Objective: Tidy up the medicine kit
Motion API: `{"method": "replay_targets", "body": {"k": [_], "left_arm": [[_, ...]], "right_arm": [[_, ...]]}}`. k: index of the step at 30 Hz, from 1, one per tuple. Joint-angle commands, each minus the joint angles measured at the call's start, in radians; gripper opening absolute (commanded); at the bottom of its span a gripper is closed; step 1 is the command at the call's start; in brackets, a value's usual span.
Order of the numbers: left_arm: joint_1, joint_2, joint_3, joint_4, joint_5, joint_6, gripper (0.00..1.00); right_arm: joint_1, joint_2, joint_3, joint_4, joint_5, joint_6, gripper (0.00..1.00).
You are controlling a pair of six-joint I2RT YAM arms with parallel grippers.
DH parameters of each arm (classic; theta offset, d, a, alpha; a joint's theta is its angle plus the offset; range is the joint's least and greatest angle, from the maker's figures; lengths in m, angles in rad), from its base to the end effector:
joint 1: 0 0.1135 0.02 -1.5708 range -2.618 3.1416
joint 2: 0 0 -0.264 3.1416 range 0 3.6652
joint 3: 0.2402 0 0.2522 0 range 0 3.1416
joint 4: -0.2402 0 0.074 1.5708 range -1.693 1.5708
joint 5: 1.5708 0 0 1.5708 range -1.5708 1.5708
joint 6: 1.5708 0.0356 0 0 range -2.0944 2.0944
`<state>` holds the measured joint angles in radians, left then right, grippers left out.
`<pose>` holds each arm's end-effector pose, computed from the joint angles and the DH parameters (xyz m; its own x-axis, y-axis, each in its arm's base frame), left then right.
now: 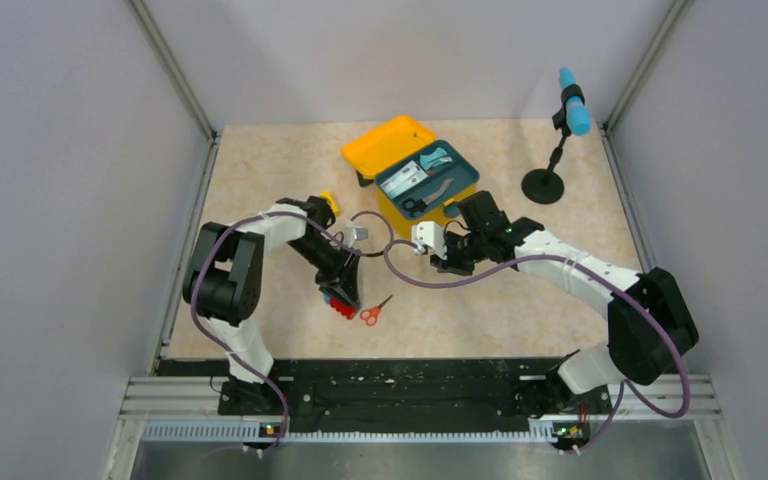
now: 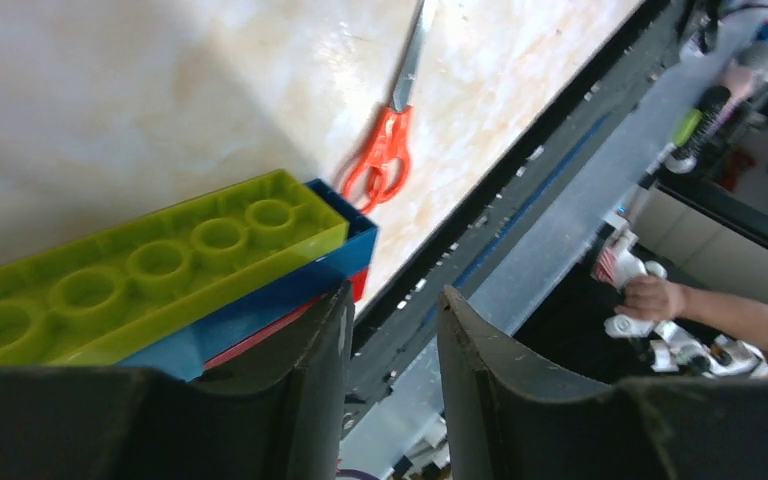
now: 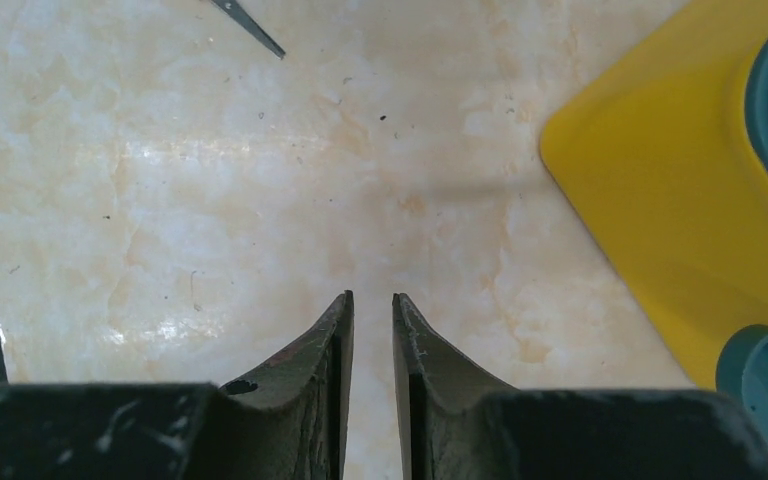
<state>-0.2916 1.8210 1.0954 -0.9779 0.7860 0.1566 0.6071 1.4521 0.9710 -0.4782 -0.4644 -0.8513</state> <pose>0.2756 -0.1090 0.1533 -0.9200 0.3912 0.0213 0.2602 0.6507 -0.7134 0.2327 0.1811 0.2288 0.0993 -0.7498 -0.6542 -0.9811 0.0359 -0.1901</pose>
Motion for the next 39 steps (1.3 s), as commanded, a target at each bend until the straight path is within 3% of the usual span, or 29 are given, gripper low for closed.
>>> {"method": "replay_targets", "body": {"k": [1, 4, 11, 16, 20, 24, 30, 39], "left_arm": [[0.041, -0.077, 0.060, 0.045, -0.220, -0.020, 0.43], [0.054, -0.083, 0.072, 0.086, -0.253, -0.063, 0.43], [0.014, -0.202, 0.034, 0.181, 0.053, -0.084, 0.42], [-0.096, -0.297, -0.062, 0.362, -0.099, -0.090, 0.42], [-0.209, -0.314, -0.094, 0.378, -0.211, 0.048, 0.42], [-0.347, -0.305, -0.114, 0.354, -0.328, 0.189, 0.42], [-0.450, -0.284, -0.134, 0.368, -0.471, 0.223, 0.49], [-0.529, -0.231, -0.164, 0.345, -0.630, 0.257, 0.47]], "right_arm": [[-0.004, -0.031, -0.030, 0.022, -0.040, 0.048, 0.21], [-0.004, -0.025, -0.046, 0.053, -0.074, 0.063, 0.22], [-0.003, 0.002, -0.025, 0.058, -0.075, 0.068, 0.22], [-0.070, -0.041, -0.023, 0.097, -0.076, 0.227, 0.22], [-0.216, -0.156, -0.001, 0.127, -0.115, 0.425, 0.25], [-0.301, -0.263, -0.002, 0.157, -0.036, 0.554, 0.29], [-0.321, -0.321, -0.039, 0.171, 0.003, 0.615, 0.31], [-0.322, -0.351, -0.064, 0.209, 0.025, 0.617, 0.31]]}}
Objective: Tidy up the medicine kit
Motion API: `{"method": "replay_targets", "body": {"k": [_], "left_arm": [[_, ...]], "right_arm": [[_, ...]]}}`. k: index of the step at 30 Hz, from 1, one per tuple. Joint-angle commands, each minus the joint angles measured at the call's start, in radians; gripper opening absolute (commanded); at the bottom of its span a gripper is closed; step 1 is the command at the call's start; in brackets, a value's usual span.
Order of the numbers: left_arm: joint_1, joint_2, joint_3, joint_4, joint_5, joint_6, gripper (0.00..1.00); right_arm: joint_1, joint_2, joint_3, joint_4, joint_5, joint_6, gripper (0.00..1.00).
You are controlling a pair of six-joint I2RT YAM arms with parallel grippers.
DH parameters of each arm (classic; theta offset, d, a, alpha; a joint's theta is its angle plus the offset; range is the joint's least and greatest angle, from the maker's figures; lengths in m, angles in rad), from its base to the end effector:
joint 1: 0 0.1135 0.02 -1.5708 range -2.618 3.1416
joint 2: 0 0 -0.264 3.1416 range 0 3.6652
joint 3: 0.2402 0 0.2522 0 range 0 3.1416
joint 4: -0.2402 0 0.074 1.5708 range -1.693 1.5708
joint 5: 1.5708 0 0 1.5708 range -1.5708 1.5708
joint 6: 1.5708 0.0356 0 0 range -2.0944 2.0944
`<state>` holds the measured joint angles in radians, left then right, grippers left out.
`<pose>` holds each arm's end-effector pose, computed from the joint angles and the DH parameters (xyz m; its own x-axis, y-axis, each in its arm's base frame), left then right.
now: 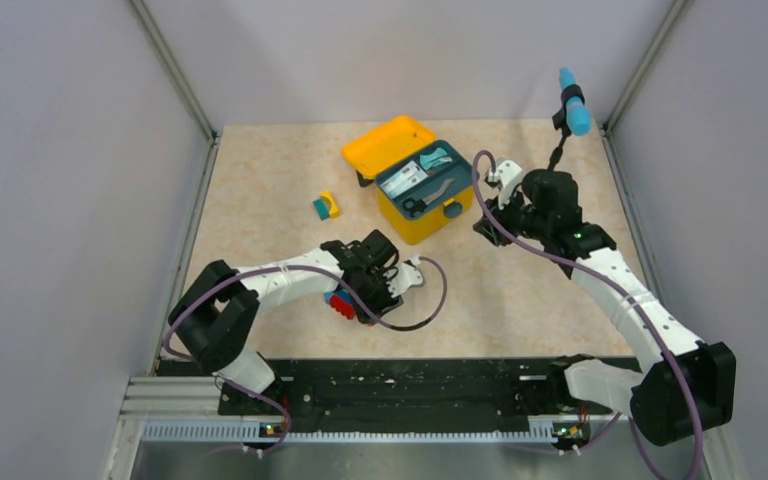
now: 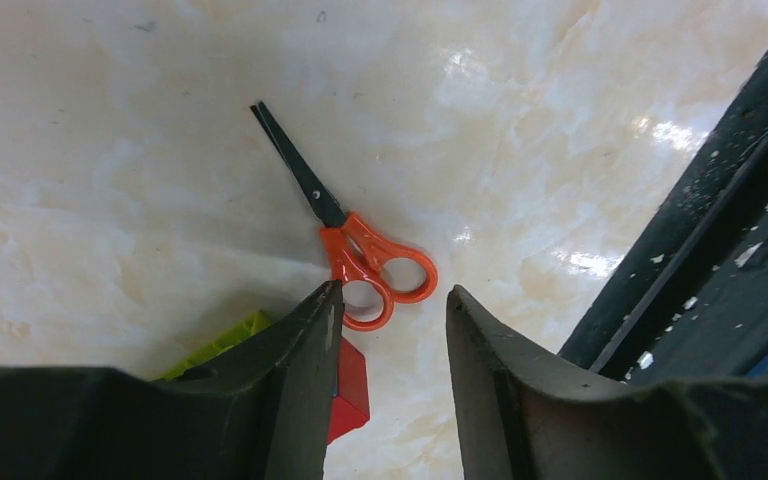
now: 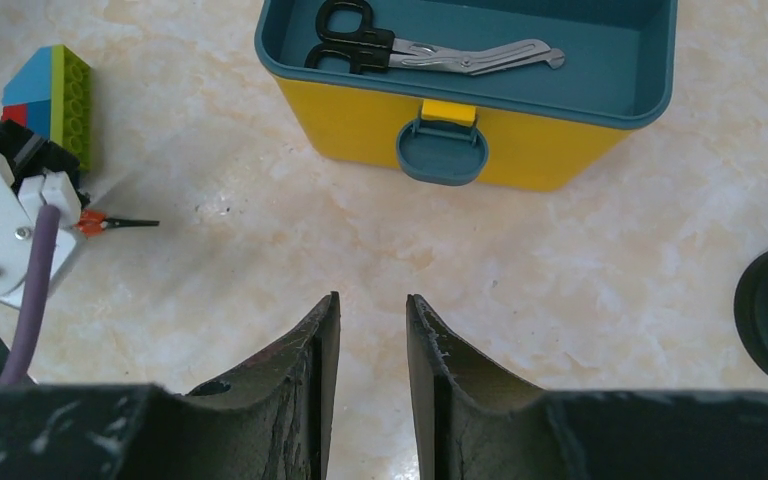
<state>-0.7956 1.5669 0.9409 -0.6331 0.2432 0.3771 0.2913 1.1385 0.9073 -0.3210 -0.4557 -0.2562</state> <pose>0.1940 -0.2102 0.1793 -0.3450 0.8628 -0.3695 0.9379 0.3321 -0.1002 0.2367 0.0873 0.2999 -0.3298 -0.3364 -0.8821 -0.7240 0.6898 0.0076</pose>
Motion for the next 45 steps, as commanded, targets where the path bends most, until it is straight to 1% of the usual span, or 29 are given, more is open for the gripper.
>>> {"method": "replay_targets", "body": {"k": [1, 9, 17, 20, 23, 28, 33, 39, 43, 45], "left_arm": [[-0.025, 0.028, -0.011, -0.002, -0.093, 0.035, 0.47], [-0.031, 0.042, -0.027, 0.031, -0.159, -0.009, 0.45], [-0.033, 0.072, -0.044, 0.039, -0.162, 0.018, 0.41], [-0.031, 0.081, -0.066, 0.068, -0.169, 0.022, 0.37], [-0.031, 0.090, -0.081, 0.093, -0.173, 0.017, 0.28], [-0.021, 0.049, -0.092, 0.097, -0.112, -0.009, 0.17], [0.002, -0.022, -0.083, 0.108, -0.046, -0.034, 0.13], [0.028, -0.037, -0.034, 0.088, 0.044, -0.084, 0.08], [0.069, -0.031, -0.003, 0.074, 0.120, -0.105, 0.07], [0.091, -0.021, 0.010, 0.068, 0.145, -0.111, 0.06]], "right_arm": [[-0.007, -0.038, 0.000, 0.055, 0.013, 0.021, 0.31], [-0.006, -0.057, -0.038, 0.062, -0.039, -0.004, 0.31], [-0.006, -0.053, -0.044, 0.064, -0.057, -0.008, 0.31], [-0.007, -0.049, -0.047, 0.069, -0.072, -0.009, 0.31], [-0.006, -0.051, -0.056, 0.065, -0.087, -0.021, 0.31], [-0.007, -0.096, -0.073, 0.019, -0.122, -0.087, 0.30], [-0.005, -0.123, -0.087, -0.007, -0.159, -0.121, 0.30], [0.008, -0.118, -0.071, -0.020, -0.173, -0.133, 0.30], [0.026, -0.136, -0.082, -0.043, -0.184, -0.187, 0.30], [0.034, -0.152, -0.095, -0.070, -0.213, -0.242, 0.30]]}}
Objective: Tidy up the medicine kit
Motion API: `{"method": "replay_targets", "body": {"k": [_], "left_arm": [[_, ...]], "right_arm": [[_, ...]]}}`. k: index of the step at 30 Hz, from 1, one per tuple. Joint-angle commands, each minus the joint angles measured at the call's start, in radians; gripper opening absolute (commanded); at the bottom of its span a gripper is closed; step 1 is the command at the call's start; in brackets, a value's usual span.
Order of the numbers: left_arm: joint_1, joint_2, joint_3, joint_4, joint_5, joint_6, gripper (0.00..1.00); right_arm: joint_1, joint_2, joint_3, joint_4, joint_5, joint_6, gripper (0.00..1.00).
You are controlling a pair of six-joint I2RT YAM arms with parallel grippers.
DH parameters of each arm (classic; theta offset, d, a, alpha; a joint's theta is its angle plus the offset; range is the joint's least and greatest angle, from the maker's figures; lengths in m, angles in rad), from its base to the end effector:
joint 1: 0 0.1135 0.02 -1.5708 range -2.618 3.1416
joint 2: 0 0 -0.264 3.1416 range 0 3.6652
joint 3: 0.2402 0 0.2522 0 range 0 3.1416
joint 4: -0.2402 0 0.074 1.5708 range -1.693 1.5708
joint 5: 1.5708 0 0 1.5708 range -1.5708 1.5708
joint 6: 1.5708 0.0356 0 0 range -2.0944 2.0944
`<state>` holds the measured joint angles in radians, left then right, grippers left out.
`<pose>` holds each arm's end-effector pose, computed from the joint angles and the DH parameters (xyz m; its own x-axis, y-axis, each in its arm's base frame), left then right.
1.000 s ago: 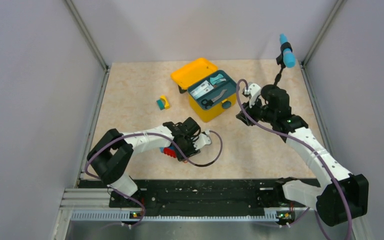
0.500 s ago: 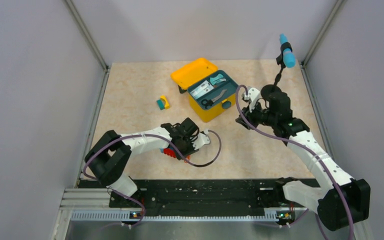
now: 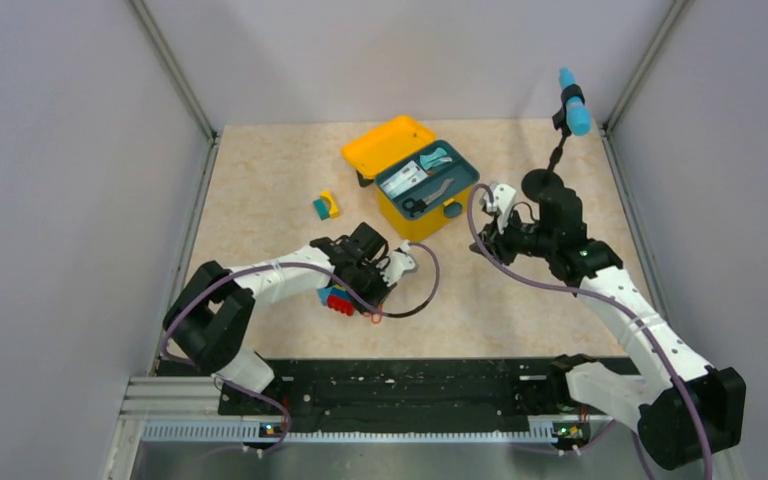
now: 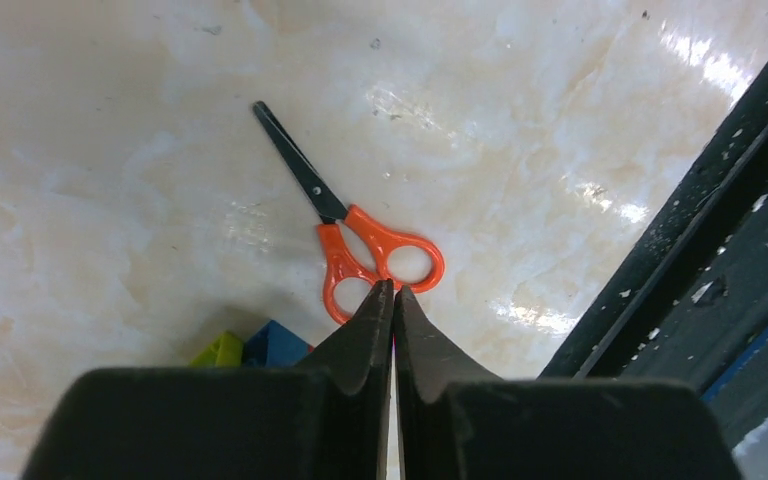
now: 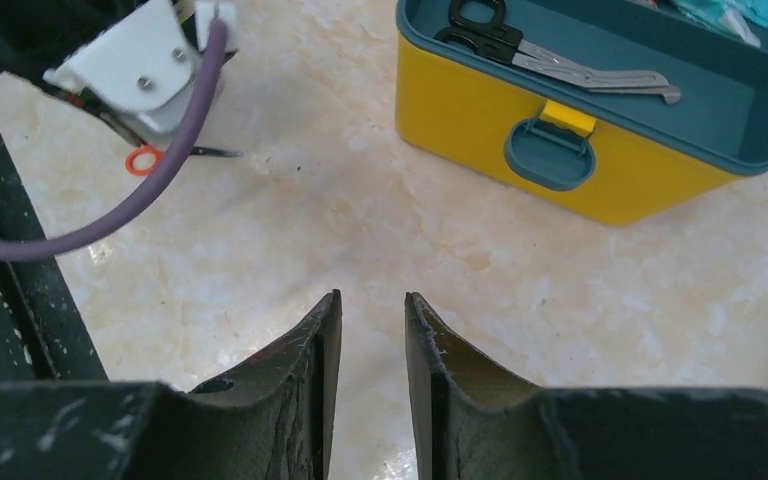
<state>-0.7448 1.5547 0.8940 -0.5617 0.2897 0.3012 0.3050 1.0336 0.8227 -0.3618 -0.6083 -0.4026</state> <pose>0.2011 -0.1992 0.1729 -0.4460 0.7978 -0.4057 0.8938 0.4207 -0.1551 0.2073 0.0866 0.2918 -0.1995 -0.3999 -0.8946 -0.8507 0.5237 -0.0444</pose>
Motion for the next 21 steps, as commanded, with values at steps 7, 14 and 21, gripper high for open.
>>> {"method": "replay_targets", "body": {"k": [7, 14, 21], "left_arm": [[0.097, 0.002, 0.079, -0.028, 0.079, -0.113, 0.33], [0.119, 0.085, 0.115, -0.090, 0.089, -0.134, 0.35], [0.187, 0.177, 0.206, -0.191, 0.137, -0.183, 0.40]], "right_arm": [[0.086, -0.079, -0.064, -0.155, -0.119, -0.406, 0.30], [0.298, 0.006, -0.180, -0.035, -0.071, -0.581, 0.34], [0.436, 0.278, -0.120, 0.166, -0.082, -0.536, 0.35]]}}
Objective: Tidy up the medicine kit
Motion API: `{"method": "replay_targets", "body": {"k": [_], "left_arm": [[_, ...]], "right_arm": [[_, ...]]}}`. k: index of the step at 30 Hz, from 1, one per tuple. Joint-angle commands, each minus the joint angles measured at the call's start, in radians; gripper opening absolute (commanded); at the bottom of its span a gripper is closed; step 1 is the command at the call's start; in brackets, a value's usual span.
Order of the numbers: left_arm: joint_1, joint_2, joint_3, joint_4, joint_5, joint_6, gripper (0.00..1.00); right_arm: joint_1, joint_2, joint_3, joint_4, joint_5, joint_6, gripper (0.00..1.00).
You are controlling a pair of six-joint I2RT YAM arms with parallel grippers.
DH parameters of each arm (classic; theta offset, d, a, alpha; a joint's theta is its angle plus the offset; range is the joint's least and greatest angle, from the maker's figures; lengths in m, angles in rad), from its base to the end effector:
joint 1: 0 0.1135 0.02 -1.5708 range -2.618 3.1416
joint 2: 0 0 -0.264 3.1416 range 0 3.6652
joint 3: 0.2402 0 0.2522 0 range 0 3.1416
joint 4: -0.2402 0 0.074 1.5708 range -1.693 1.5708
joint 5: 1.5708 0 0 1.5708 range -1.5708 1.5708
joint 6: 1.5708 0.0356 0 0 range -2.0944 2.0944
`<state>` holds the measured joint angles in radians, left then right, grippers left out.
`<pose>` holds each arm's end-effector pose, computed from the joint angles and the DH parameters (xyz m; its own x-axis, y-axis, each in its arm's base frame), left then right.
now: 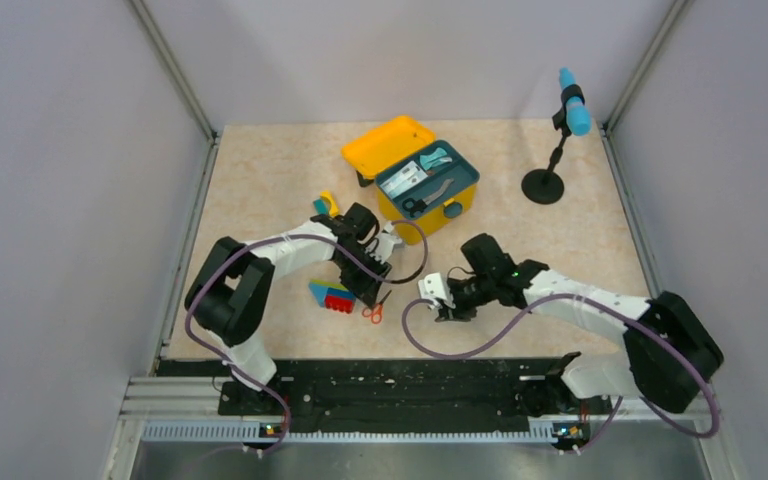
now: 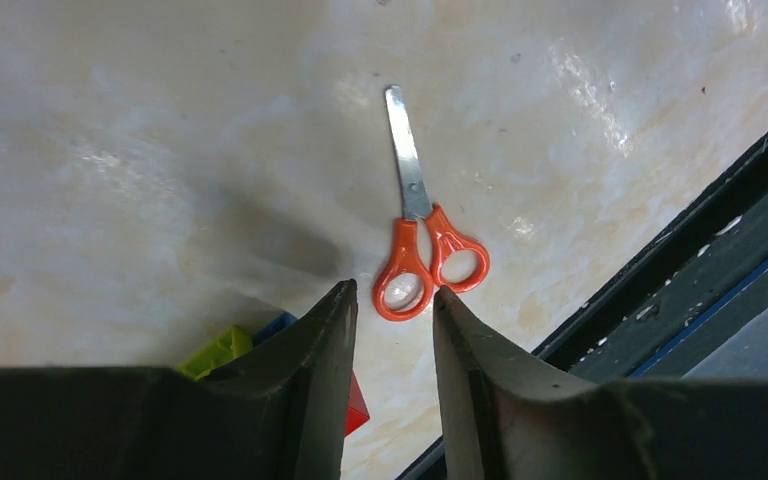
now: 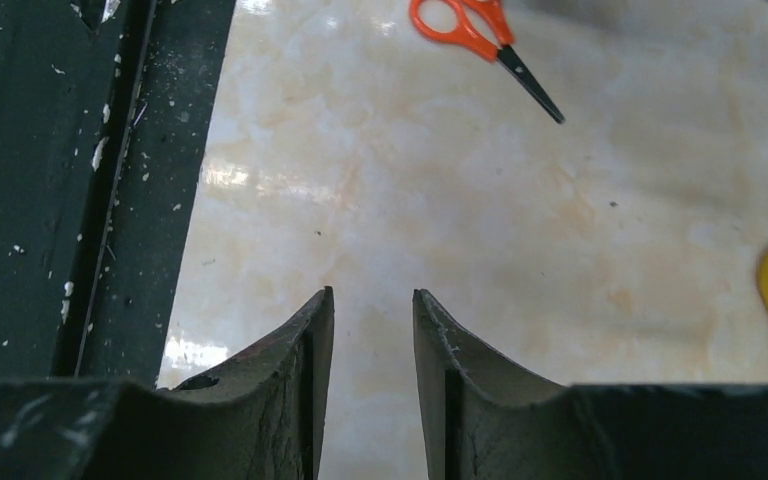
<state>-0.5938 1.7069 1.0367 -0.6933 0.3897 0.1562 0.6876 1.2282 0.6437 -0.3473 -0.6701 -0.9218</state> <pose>0.2469 -0.1830 0.1653 -0.7106 0.6533 -0.2612 0.7015 0.6289 -0.3352 0.1633 0.1627 0.1952 0.2494 -0.6032 -0.7576 -0.9678 -0.1819 -0.1738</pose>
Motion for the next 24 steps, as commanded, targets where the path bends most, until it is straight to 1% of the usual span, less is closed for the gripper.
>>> {"method": "replay_targets", "body": {"k": [1, 3, 6, 7, 9, 11, 12, 13, 15, 18, 20, 23, 24], "left_arm": [[0.043, 0.030, 0.061, -0.064, 0.033, -0.045, 0.41], [0.055, 0.038, 0.054, -0.064, 0.027, -0.062, 0.42], [0.100, 0.034, 0.047, -0.041, 0.086, -0.101, 0.43], [0.125, 0.033, 0.048, -0.026, 0.137, -0.120, 0.44], [0.186, 0.038, 0.059, 0.015, 0.267, -0.151, 0.46], [0.239, 0.041, 0.076, 0.056, 0.361, -0.224, 0.48], [0.261, 0.037, 0.080, 0.083, 0.392, -0.252, 0.49], [0.281, 0.034, 0.083, 0.108, 0.410, -0.276, 0.51], [0.319, 0.024, 0.090, 0.163, 0.420, -0.331, 0.54], [0.397, 0.024, 0.089, 0.228, 0.423, -0.441, 0.54], [0.439, 0.027, 0.079, 0.262, 0.423, -0.504, 0.53], [0.488, 0.023, 0.069, 0.273, 0.409, -0.542, 0.53], [0.501, 0.023, 0.064, 0.272, 0.406, -0.549, 0.53]], "right_arm": [[0.065, 0.098, 0.061, 0.187, -0.018, -0.014, 0.35], [0.085, 0.113, 0.057, 0.245, -0.005, -0.019, 0.36], [0.103, 0.148, 0.067, 0.300, -0.004, -0.029, 0.43], [0.106, 0.170, 0.078, 0.316, -0.011, -0.026, 0.45], [0.115, 0.229, 0.134, 0.296, -0.039, -0.028, 0.49], [0.131, 0.316, 0.221, 0.221, -0.082, -0.053, 0.50], [0.140, 0.358, 0.268, 0.174, -0.099, -0.074, 0.50], [0.149, 0.399, 0.327, 0.130, -0.112, -0.097, 0.50], [0.166, 0.474, 0.405, 0.060, -0.119, -0.131, 0.51], [0.177, 0.572, 0.513, -0.039, -0.122, -0.179, 0.53], [0.183, 0.639, 0.588, -0.134, -0.130, -0.209, 0.55], [0.192, 0.728, 0.691, -0.290, -0.143, -0.291, 0.57], [0.196, 0.752, 0.713, -0.317, -0.141, -0.299, 0.57]]}}
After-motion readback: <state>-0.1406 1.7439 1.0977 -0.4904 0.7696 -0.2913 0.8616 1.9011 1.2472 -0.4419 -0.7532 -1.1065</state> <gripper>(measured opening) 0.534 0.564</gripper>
